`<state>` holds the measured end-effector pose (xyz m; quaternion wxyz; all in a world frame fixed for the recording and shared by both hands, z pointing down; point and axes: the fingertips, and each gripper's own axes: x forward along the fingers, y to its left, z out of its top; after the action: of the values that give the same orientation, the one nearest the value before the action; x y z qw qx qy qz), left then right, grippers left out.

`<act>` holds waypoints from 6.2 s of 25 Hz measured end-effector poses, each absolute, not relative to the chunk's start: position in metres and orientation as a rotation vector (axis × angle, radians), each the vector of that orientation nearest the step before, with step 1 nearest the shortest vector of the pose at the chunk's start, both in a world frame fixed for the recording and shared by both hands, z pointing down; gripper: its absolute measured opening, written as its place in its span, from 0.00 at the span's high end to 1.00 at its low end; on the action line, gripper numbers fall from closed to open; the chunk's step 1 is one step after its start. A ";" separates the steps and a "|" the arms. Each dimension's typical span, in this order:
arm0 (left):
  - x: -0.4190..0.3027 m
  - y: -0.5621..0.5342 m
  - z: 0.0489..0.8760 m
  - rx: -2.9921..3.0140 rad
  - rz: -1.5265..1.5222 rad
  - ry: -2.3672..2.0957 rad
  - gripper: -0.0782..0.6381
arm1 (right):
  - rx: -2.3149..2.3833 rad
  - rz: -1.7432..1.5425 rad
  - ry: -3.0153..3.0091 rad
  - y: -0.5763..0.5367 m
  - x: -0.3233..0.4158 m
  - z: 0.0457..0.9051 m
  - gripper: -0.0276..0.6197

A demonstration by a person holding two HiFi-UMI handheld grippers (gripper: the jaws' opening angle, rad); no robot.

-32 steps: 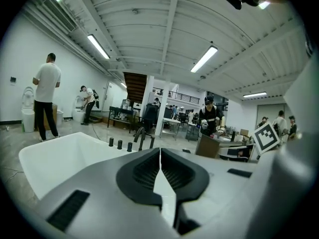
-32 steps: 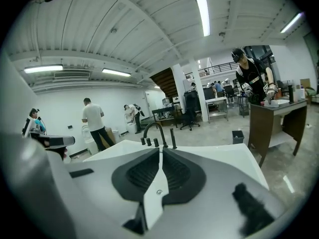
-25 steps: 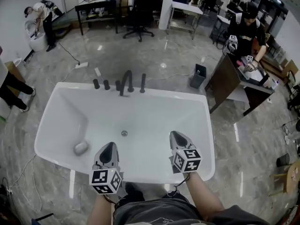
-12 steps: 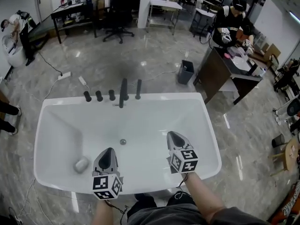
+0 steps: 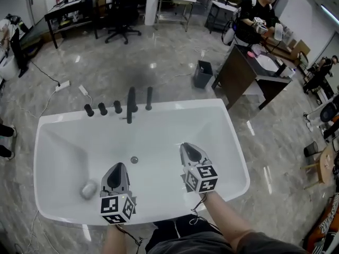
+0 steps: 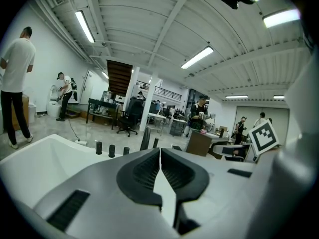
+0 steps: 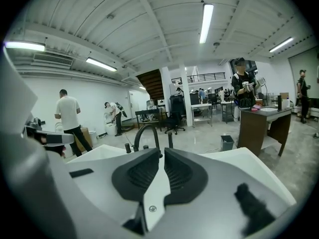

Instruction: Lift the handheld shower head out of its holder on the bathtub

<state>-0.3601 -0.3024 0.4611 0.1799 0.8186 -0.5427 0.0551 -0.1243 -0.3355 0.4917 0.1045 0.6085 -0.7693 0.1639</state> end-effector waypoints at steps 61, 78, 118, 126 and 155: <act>-0.323 -0.497 0.609 2.132 0.218 -1.765 0.86 | 1.467 0.305 -2.388 -0.685 -0.160 0.712 0.60; -0.339 -0.489 0.619 2.160 0.197 -1.763 0.86 | 1.452 0.344 -2.414 -0.726 -0.184 0.735 0.60; -0.329 -0.415 0.497 2.219 0.084 -1.656 0.86 | 1.433 0.073 -2.561 -0.565 -0.160 0.472 0.74; -0.339 -0.367 0.475 2.243 0.063 -1.586 0.86 | 1.579 0.129 -2.545 -0.471 -0.147 0.431 0.74; -0.217 -0.203 0.408 2.184 0.057 -1.758 0.86 | 1.487 0.037 -2.696 -0.253 -0.029 0.369 0.74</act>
<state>-0.2166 -0.2031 0.4083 0.1680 0.7677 -0.6180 0.0202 -0.0288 -0.2531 0.3692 0.0312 0.4828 -0.8751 0.0121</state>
